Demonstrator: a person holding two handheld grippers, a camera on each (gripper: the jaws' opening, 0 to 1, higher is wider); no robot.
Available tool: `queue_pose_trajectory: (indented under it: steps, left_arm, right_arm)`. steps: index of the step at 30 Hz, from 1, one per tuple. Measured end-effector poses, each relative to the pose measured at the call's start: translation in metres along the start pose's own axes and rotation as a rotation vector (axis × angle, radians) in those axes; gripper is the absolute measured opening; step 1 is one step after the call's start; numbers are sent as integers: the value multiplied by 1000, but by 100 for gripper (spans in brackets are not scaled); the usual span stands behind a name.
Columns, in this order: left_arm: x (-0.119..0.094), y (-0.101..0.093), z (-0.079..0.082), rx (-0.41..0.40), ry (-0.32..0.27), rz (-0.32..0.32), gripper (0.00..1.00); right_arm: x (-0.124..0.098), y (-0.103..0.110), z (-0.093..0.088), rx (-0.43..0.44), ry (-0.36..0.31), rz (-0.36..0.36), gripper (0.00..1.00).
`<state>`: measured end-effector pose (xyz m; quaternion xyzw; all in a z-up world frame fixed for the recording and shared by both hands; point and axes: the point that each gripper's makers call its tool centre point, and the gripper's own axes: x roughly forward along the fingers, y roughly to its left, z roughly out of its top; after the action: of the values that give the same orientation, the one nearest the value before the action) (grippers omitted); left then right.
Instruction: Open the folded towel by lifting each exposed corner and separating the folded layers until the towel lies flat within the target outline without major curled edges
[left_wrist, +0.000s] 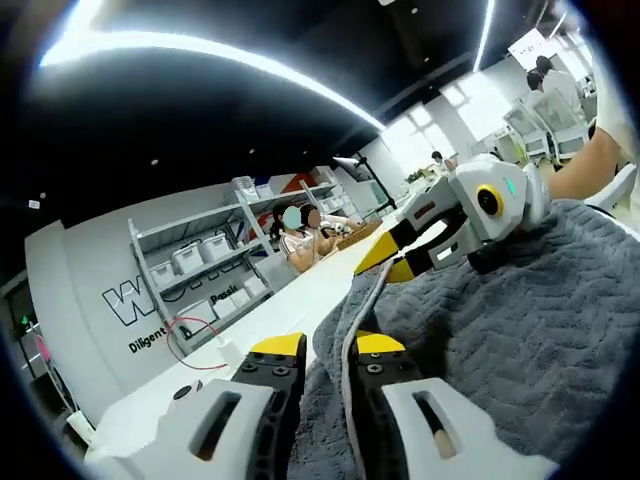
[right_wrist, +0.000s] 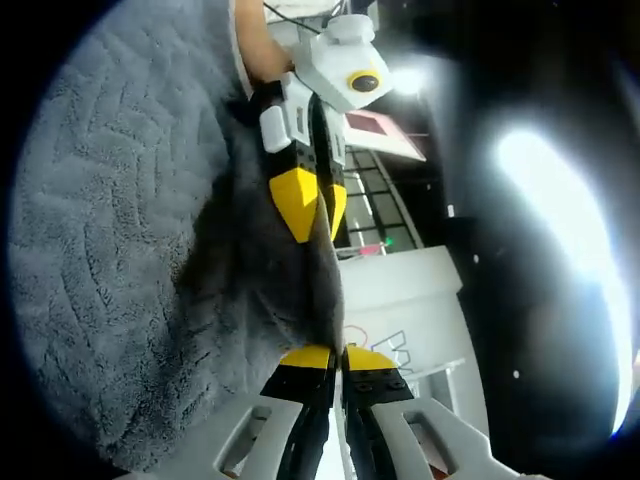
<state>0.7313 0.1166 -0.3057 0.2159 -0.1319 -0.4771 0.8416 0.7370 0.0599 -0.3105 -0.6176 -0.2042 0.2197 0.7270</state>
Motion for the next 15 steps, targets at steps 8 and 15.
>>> queue_pose_trajectory:
  steps: [8,15]
  left_arm:
    - [0,-5,7,-40,-46,-32,17]
    - [0,-17,28,-228,-165,-115,32]
  right_arm:
    - [0,1,-2,4,6,3,0]
    - [-1,3,-10,7,34,16,0]
